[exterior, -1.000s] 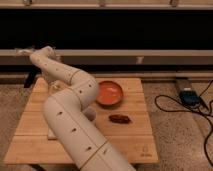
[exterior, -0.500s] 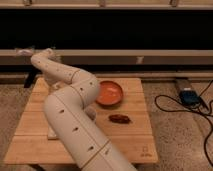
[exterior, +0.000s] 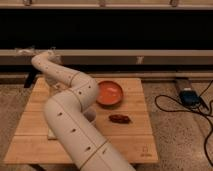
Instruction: Stand the bottle upright
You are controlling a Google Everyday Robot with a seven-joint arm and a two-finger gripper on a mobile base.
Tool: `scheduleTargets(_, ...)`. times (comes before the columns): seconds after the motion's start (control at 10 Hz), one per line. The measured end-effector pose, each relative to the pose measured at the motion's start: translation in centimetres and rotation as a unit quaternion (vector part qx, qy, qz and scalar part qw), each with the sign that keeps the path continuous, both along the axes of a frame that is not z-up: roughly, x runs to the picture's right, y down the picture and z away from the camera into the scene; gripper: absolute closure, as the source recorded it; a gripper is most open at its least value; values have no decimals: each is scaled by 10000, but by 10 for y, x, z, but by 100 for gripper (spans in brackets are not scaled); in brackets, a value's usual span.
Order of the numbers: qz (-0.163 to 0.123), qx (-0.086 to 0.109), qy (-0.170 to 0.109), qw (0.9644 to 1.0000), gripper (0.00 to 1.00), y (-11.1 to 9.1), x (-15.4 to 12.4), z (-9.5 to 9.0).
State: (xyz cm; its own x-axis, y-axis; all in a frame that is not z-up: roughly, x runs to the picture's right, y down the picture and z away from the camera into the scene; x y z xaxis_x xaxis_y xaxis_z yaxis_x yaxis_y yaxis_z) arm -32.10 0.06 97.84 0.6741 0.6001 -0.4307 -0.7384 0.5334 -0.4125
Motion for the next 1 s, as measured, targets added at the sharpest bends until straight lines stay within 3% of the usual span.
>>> scheduleTargets(0.6, -9, -4, 5, 10000, 91, 0, 1, 0)
scheduleTargets(0.8, -153, -114, -18, 9998, 100, 9, -1, -9)
scheduleTargets(1.0, -300, -166, -122, 9993, 100, 25, -10, -33)
